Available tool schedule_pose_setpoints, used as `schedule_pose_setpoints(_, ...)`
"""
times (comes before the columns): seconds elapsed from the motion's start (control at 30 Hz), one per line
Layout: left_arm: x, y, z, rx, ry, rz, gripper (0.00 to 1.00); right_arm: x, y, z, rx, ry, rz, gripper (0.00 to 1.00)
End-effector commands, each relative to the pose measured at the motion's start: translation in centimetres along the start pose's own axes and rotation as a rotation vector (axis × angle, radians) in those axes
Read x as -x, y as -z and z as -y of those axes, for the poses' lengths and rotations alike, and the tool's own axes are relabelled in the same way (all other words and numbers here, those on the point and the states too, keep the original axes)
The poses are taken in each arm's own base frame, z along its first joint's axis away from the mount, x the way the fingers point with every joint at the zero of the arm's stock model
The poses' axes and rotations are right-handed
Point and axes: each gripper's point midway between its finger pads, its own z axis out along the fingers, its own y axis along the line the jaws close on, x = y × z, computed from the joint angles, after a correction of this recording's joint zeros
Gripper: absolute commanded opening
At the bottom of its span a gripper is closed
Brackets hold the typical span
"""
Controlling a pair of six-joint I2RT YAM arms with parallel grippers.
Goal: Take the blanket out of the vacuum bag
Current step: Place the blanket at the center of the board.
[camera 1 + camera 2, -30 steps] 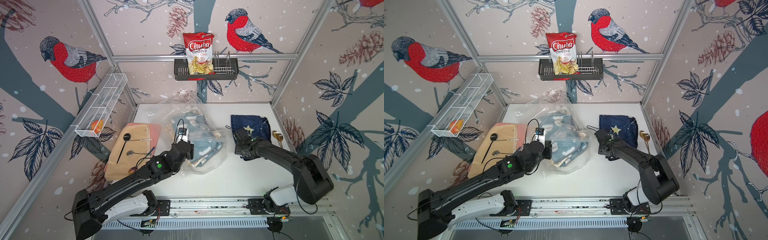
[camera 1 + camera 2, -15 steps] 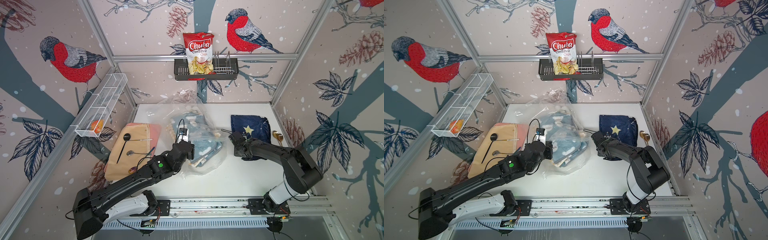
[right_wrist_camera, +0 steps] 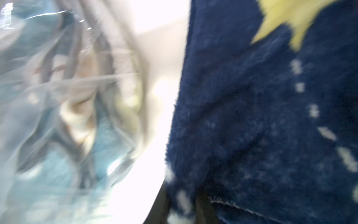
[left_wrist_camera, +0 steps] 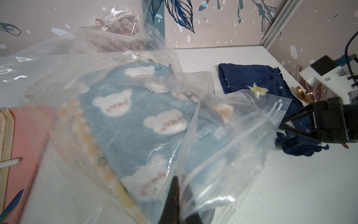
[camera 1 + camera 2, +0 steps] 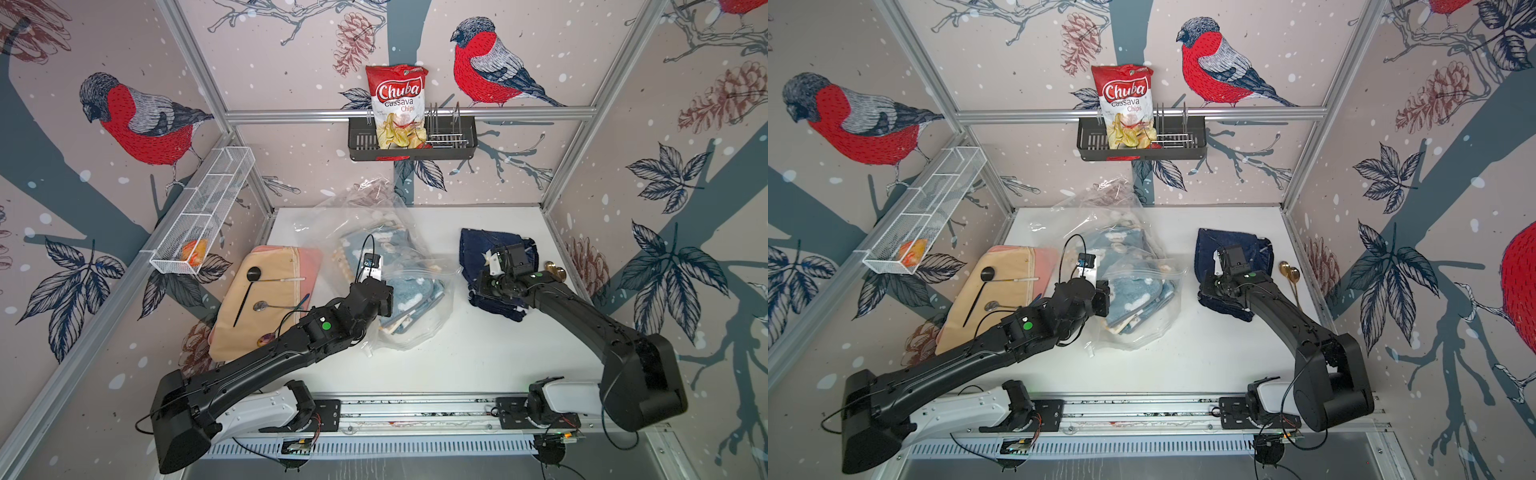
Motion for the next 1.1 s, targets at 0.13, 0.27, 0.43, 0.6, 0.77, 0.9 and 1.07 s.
schedule_pose_setpoints(0.13,0.8,0.3,0.4,-0.026,0.008,0.028,0.01,0.3,1.6,-2.8,0.154,-0.004,-0.006,0.71)
schedule_pose_setpoints(0.27,0.6,0.3,0.4,-0.034,0.010,0.029,0.02,1.7,3.0,0.1,0.097,-0.136,0.079,0.70)
schedule_pose_setpoints(0.43,0.4,0.4,0.4,-0.041,0.010,0.029,0.03,2.0,3.8,5.7,-0.026,-0.290,0.166,0.45)
schedule_pose_setpoints(0.6,0.1,0.5,0.2,-0.040,0.010,0.030,0.03,-0.6,0.3,6.3,-0.016,-0.305,0.087,0.37)
schedule_pose_setpoints(0.77,-0.1,0.5,0.1,-0.042,0.010,0.027,0.03,-2.3,-4.3,6.8,-0.134,-0.228,-0.007,0.56)
schedule_pose_setpoints(0.9,0.0,0.6,0.0,-0.042,0.013,0.028,0.03,-4.9,-6.9,7.1,-0.305,-0.122,-0.106,0.59)
schedule_pose_setpoints(1.07,-0.1,0.5,0.2,-0.050,0.012,0.025,0.03,-7.4,-7.0,7.0,-0.272,-0.145,-0.145,0.59)
